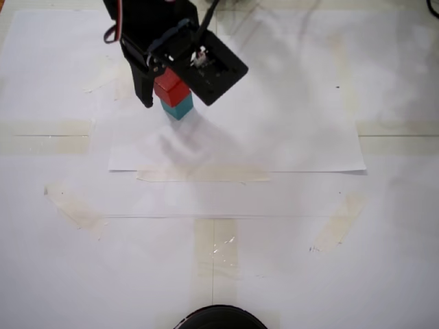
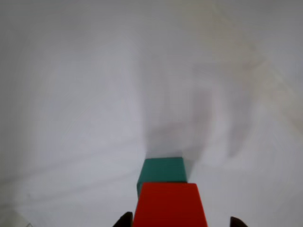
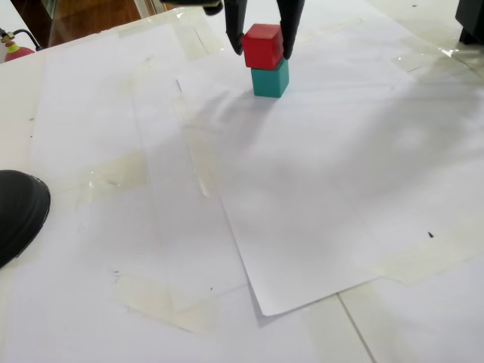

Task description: Put the red cube on the top of the blue cube.

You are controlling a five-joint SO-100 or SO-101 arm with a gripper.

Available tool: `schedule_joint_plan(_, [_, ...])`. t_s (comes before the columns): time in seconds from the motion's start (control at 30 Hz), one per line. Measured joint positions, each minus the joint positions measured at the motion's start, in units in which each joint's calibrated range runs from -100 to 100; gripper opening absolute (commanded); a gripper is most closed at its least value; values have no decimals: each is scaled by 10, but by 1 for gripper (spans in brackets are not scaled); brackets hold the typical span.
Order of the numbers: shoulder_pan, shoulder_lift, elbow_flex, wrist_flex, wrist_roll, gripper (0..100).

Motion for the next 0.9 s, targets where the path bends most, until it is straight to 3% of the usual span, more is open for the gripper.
schedule_joint_plan(0.43, [-30,-8,0,34,-28,40])
schedule_joint_plan(0.9, [-35,-158,0,146,-67,40])
